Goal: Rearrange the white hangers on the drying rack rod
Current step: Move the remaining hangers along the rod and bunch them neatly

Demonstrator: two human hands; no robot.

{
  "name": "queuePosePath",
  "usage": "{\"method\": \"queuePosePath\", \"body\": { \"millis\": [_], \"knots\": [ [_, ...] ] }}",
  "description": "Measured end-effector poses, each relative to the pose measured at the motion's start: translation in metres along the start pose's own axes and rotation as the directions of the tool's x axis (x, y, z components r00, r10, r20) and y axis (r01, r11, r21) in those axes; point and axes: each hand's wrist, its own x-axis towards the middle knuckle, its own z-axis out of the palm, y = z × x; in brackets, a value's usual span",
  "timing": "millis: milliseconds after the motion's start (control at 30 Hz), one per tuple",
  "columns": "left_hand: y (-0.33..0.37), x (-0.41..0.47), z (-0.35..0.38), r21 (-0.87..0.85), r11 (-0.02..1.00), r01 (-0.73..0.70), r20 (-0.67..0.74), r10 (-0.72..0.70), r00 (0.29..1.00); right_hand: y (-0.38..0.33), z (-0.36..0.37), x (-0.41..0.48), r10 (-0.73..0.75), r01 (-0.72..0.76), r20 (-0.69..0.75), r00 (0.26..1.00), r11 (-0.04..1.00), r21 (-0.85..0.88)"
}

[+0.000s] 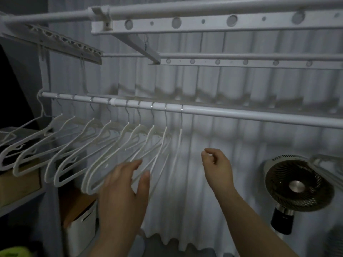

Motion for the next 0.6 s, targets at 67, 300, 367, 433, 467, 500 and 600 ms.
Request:
{"method": "queuePosePath", "body": {
  "millis": [67,300,367,433,467,500,600],
  "knots": [
    [0.023,-0.008,0.008,-0.11,0.993,-0.039,-0.015,0.037,0.999,0.0,-0.028,-0.005,-0.031,0.031,-0.006,1.0,1.0,0.0],
    [0.118,-0.09,0.092,-0.484,0.874,0.042,0.225,0.078,0.971,-0.003,-0.208,-0.008,-0.151,0.148,-0.236,0.96,0.989,-0.028],
    [0.146,-0.117,0.122,-0.504,0.854,0.129,0.369,0.078,0.926,-0.001,-0.271,-0.004,-0.202,0.177,-0.352,0.914,0.979,-0.104],
    [0.173,-0.142,0.15,-0.523,0.823,0.223,0.483,0.071,0.872,0.004,-0.327,-0.002,-0.228,0.166,-0.425,0.876,0.97,-0.179],
    [0.187,-0.154,0.163,-0.534,0.802,0.268,0.53,0.07,0.845,0.008,-0.35,-0.001,-0.232,0.15,-0.445,0.865,0.966,-0.211],
    [0.199,-0.165,0.176,-0.541,0.783,0.306,0.571,0.076,0.817,0.013,-0.371,0.001,-0.225,0.126,-0.451,0.864,0.963,-0.239],
    [0.239,-0.192,0.209,-0.565,0.727,0.39,0.674,0.134,0.726,0.031,-0.412,0.007,-0.124,-0.007,-0.41,0.904,0.953,-0.303]
  ]
}}
